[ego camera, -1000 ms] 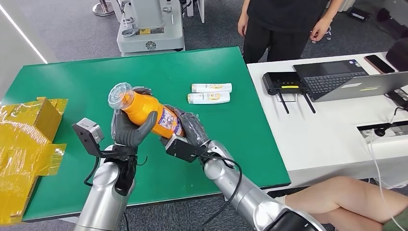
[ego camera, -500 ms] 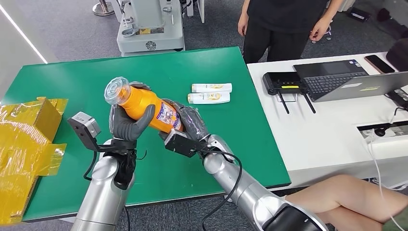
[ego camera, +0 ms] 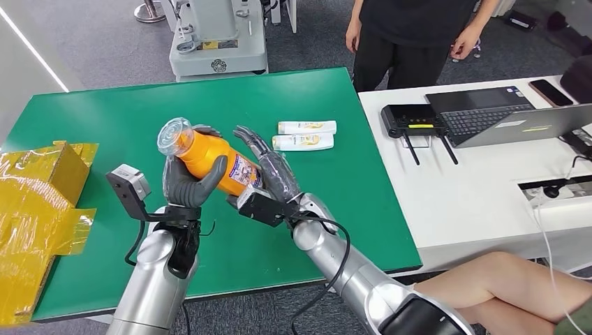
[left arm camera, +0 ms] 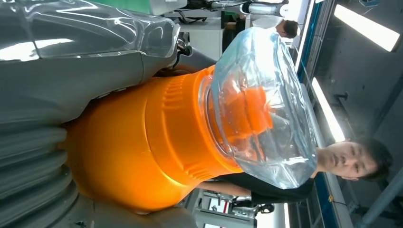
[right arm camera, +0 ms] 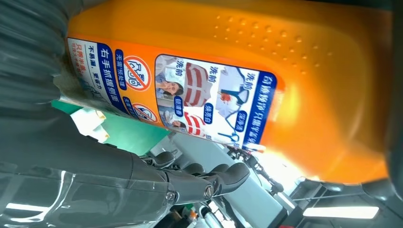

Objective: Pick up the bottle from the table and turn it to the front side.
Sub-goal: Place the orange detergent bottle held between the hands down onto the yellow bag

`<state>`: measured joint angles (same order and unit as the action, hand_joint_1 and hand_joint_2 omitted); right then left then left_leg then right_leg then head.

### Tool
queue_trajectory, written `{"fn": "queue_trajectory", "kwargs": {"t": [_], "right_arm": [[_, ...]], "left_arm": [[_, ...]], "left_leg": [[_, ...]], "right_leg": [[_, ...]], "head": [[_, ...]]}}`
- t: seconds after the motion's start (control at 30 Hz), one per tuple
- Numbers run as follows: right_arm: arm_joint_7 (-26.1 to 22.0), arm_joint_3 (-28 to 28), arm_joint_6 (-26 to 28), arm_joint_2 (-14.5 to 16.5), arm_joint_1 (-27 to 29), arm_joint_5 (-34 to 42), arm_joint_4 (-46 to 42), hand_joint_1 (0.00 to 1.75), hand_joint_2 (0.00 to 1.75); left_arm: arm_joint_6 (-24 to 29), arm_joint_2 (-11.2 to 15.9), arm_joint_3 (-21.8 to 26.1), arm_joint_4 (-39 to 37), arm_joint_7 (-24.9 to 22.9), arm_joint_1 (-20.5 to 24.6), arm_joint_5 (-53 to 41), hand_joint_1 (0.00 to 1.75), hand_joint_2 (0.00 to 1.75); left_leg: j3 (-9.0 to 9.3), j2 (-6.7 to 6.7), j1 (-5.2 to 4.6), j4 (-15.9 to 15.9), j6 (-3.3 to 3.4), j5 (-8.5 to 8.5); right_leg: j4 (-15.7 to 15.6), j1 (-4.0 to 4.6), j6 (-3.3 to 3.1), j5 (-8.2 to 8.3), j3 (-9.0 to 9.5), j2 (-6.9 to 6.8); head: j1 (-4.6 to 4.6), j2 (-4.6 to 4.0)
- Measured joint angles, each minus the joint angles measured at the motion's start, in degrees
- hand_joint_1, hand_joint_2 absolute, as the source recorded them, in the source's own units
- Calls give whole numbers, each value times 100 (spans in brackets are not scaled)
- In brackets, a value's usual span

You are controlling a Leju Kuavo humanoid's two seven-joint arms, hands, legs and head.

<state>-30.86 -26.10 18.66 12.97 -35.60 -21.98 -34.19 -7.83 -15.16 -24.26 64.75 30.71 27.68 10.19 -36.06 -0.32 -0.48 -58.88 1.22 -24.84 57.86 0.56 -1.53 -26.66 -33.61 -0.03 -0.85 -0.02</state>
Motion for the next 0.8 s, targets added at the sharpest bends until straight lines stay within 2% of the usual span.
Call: {"fn": "queue_trajectory", "kwargs": {"t": [0.4,0.8], "right_arm": [[1,-9,-93,21,270,146,-544,0,175],[192,-13,-65,21,816,517,-2129,0,175]], "left_arm": [[162,37,20,-1,3,-144,70,175,175],[400,206,240,204,96,-383,-39,175,175]], "left_leg": [[0,0,0,0,0,0],[0,5,1,1,0,0]], "right_leg": [[0,0,0,0,0,0],[0,0,-2,-1,-4,6]], "head": [[0,0],[0,0]]}}
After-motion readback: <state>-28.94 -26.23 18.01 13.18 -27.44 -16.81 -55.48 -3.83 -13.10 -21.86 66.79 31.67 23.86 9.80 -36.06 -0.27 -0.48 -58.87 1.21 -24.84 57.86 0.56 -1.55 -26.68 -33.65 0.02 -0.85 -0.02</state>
